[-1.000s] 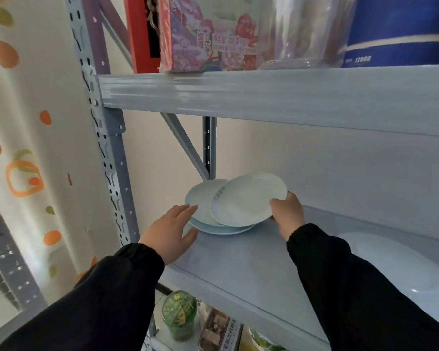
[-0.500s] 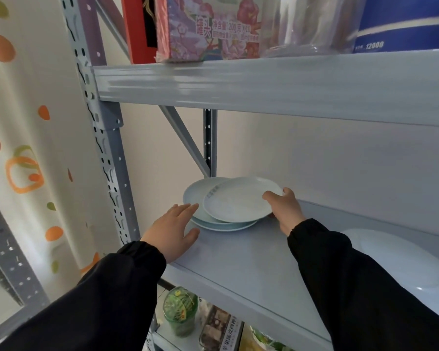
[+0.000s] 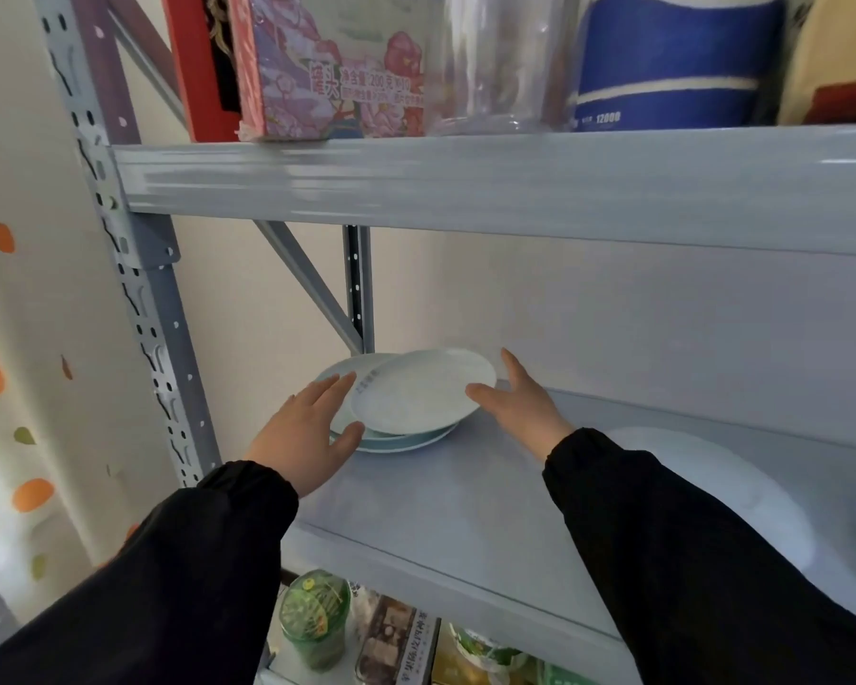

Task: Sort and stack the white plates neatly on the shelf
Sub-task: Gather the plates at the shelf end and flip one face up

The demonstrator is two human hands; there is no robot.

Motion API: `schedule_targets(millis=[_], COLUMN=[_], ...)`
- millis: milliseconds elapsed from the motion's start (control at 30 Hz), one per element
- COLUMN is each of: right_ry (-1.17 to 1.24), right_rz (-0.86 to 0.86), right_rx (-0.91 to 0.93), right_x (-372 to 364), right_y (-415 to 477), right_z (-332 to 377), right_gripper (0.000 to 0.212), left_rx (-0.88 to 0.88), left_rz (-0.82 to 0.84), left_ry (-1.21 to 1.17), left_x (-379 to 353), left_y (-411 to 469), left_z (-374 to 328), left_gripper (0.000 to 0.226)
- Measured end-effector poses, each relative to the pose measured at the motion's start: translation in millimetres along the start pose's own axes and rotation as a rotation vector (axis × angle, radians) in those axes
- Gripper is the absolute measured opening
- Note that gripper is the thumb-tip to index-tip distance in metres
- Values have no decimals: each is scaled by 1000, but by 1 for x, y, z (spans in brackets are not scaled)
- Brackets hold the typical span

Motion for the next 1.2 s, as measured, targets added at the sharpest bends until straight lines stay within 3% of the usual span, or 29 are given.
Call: schedule_targets(millis=[500,667,867,1200], right_ry=[-323,-379,-461,-673], right_rz=[-16,-67,-65,10], right_rx=[129,122,104,152], right_x=[84,124,165,198], right_y=[-88,-116,-143,-169], right_z=[2,-4,-19,-63], right_gripper=[92,90,92,95], left_rx=[-225,-321,-362,-359], left_rz=[82,109,105,242], left_ry=[-138,-130,-152,-128], left_x=[-18,-24,-36,-73], left_y=[22,20,5,-30], left_z=[-121,-170,-221,-296], left_gripper=[71,83,83,89])
Point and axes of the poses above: each hand's wrist, its own y-axis towards the middle knuckle, its own x-axis out of the back of the hand, z = x × y, the point moved 2 cm from there along y, towards the middle knuckle, and after that the axes turned 9 degrees about y, right-handed, at the moved point
